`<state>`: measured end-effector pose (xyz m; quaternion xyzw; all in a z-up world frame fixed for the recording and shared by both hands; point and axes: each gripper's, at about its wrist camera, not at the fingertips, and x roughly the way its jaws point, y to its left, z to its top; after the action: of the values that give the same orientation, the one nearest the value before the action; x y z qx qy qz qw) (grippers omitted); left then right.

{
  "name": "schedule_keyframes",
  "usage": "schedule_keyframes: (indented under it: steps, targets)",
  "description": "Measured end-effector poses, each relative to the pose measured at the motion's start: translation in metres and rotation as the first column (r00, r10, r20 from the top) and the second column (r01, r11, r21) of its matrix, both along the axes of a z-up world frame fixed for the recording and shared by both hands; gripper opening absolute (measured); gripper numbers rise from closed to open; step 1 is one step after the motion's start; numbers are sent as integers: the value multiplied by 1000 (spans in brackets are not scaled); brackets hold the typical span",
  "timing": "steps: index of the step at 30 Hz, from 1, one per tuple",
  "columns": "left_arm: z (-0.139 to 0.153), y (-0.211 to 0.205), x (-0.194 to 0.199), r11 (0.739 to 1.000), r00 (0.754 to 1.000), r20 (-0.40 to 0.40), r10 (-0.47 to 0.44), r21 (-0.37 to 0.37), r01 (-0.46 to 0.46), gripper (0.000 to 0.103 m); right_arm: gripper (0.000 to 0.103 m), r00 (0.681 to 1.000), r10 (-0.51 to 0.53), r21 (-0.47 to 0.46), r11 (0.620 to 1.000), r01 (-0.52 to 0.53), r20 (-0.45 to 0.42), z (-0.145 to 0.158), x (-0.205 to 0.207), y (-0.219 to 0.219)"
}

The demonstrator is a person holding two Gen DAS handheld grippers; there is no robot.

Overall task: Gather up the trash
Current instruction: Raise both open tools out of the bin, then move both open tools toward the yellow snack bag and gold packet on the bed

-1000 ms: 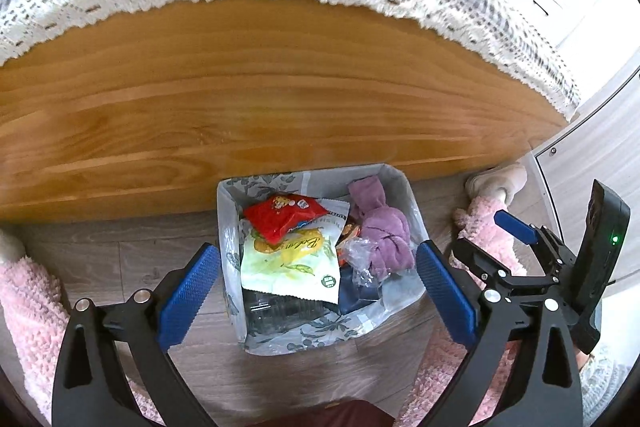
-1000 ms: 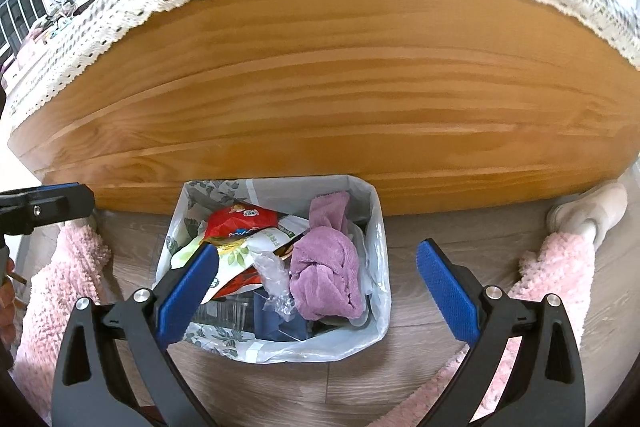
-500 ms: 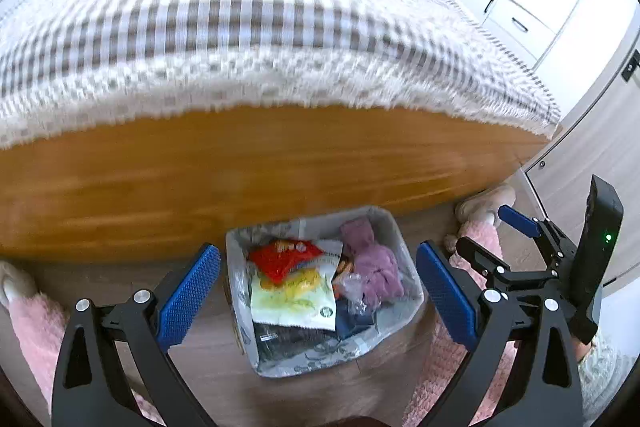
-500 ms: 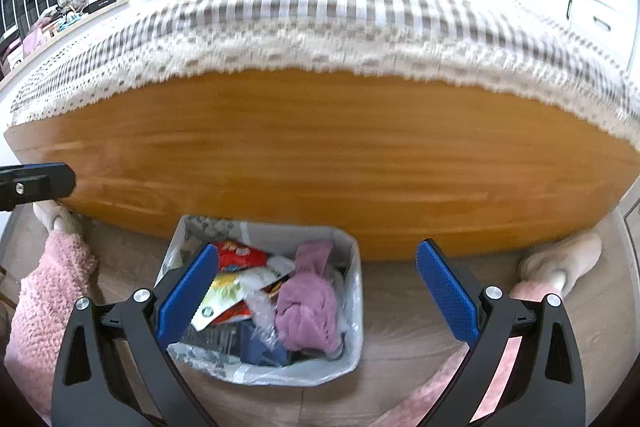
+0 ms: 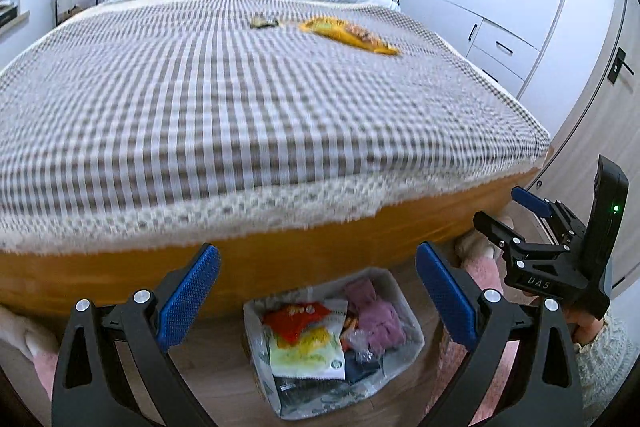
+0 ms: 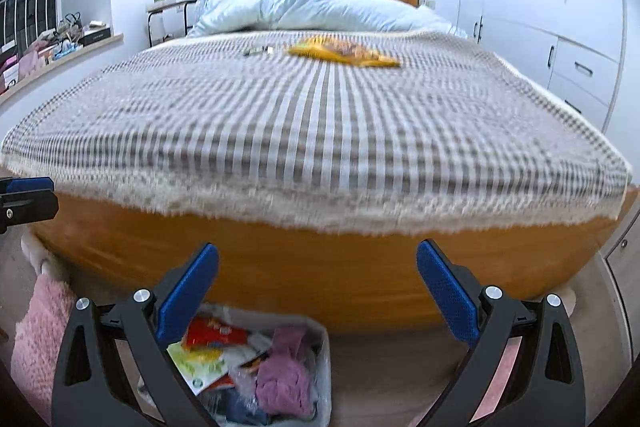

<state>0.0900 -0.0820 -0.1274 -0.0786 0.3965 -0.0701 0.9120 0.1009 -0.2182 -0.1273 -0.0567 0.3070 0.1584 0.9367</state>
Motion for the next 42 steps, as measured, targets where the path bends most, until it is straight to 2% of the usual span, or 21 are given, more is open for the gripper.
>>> schedule_keyframes:
  steps: [14, 22, 37, 42]
  targets:
    - [45, -8, 7, 999, 994, 106, -25, 34, 22, 95, 95, 995, 7, 10, 1000, -8, 101, 38, 9, 10]
    - [67, -15, -23, 999, 988, 153, -19, 47, 12, 95, 95, 988, 13, 31, 999, -18, 152, 58, -18, 10]
    - [94, -27, -68, 1000, 977, 211, 11, 6, -12, 95, 95, 966, -9, 10, 1000, 7, 260, 95, -54, 8]
    - [106, -31, -73, 999, 969, 246, -4, 35, -4, 95, 95, 959, -19, 15, 1000, 16, 283, 104, -55, 4]
